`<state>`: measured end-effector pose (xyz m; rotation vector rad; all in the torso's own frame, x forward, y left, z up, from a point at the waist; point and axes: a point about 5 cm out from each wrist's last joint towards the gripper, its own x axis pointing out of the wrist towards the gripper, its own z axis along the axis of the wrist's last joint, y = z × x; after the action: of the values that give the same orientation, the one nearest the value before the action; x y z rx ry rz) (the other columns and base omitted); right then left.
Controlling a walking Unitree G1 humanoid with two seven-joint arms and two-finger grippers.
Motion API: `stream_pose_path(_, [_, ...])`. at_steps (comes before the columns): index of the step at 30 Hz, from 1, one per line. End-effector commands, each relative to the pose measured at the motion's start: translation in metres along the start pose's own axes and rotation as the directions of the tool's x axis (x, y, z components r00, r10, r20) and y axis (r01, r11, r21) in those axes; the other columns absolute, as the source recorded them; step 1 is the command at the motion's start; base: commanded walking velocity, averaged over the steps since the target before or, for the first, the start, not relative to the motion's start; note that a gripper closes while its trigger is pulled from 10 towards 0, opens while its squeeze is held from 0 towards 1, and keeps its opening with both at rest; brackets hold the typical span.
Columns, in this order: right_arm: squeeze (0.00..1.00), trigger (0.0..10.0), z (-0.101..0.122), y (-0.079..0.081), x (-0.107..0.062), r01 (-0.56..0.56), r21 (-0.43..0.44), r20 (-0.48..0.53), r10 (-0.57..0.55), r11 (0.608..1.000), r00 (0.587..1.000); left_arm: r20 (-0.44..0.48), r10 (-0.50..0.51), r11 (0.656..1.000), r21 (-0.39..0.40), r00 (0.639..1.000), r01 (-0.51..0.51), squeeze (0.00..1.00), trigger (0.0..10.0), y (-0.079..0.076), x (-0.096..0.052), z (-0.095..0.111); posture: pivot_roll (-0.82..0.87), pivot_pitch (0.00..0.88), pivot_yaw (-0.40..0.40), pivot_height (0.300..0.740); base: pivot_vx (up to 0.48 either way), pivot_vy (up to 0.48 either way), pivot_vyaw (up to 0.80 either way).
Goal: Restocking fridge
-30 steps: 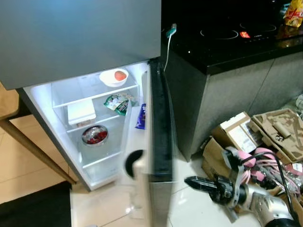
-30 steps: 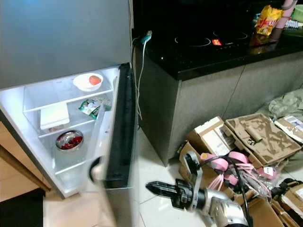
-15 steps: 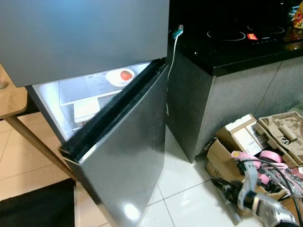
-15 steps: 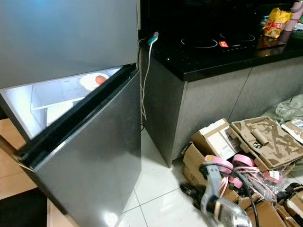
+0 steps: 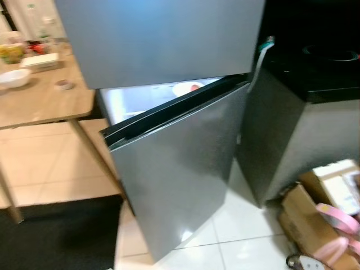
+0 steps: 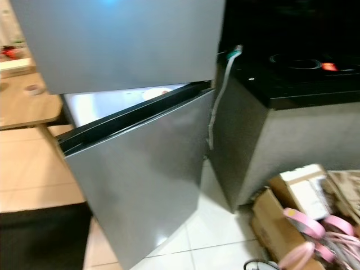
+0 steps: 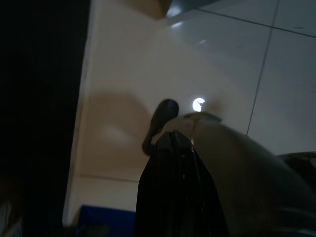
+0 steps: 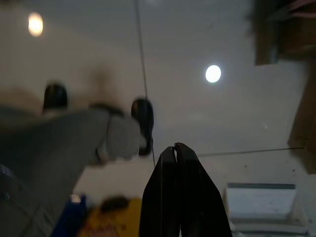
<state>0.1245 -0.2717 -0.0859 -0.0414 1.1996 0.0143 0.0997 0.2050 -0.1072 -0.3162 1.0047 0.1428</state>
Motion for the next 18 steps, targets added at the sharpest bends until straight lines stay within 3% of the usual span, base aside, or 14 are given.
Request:
stream_pose_path(1, [0.0,10.0,-0.003,0.007,0.002,-0.016,-0.014,-0.019,0.016,1.0,1.0,-0.007,0.016,1.0,0.002,1.0,-0.016,0.0,10.0,0.007,-0.002,0.001,-0.07,0.0,0.014,0.74,0.0,0.0,0.77])
stream_pose_path(6, [0.0,10.0,-0.014,0.025,0.007,-0.018,-0.08,-0.066,0.013,0.997,0.998,0.02,-0.001,1.0,0.022,1.0,0.0,0.0,10.0,0.001,0.002,0.01,-0.04,0.0,0.042,0.74,0.0,0.0,0.77])
stream_pose_path(18, [0.0,10.0,-0.007,0.033,0.01,-0.03,-0.137,-0.063,0.022,0.99,0.998,0.026,0.046,0.996,0.076,0.999,-0.047,0.0,10.0,0.0,0.005,0.018,-0.03,0.0,0.014,0.74,0.0,0.0,0.77])
